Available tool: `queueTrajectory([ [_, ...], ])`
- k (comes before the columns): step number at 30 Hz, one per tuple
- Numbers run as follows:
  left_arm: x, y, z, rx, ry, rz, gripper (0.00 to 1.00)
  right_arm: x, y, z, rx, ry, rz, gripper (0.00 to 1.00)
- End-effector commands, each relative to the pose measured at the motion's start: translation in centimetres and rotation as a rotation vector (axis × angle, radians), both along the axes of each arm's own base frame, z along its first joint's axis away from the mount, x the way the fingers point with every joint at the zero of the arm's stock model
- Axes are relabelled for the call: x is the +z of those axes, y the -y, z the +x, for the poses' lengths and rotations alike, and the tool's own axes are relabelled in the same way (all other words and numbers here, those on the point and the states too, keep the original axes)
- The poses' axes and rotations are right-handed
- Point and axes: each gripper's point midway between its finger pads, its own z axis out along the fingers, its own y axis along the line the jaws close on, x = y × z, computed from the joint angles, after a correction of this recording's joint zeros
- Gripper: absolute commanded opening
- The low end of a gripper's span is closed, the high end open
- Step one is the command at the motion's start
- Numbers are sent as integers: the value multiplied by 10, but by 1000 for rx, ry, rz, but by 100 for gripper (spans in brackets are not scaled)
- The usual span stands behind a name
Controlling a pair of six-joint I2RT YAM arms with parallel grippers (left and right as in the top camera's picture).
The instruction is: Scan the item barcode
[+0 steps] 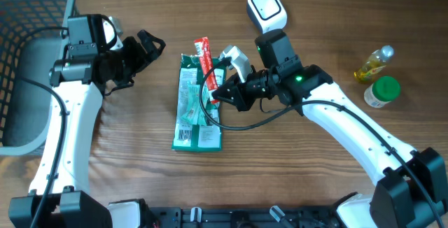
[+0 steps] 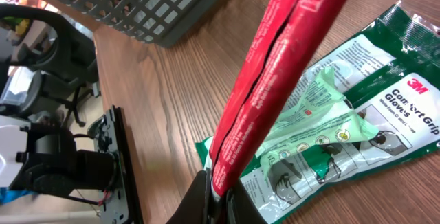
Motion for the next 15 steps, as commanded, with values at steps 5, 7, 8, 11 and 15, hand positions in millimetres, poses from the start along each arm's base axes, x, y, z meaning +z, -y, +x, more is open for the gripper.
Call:
queueTrajectory([
  [5, 12, -3, 1, 4, 35, 16, 100, -13, 6, 8, -51, -1, -63, 4],
  [7, 12, -3, 1, 4, 35, 16, 100, -19, 11, 13, -97, -4, -104, 4],
  [8, 12, -3, 1, 4, 35, 16, 100, -20, 13, 14, -106, -1, -115, 4],
  [11, 12, -3, 1, 4, 35, 16, 100, -20, 13, 15, -107, 2, -117, 4],
  [15, 12, -3, 1, 4, 35, 16, 100, -20, 13, 15, -108, 2, -116, 5],
])
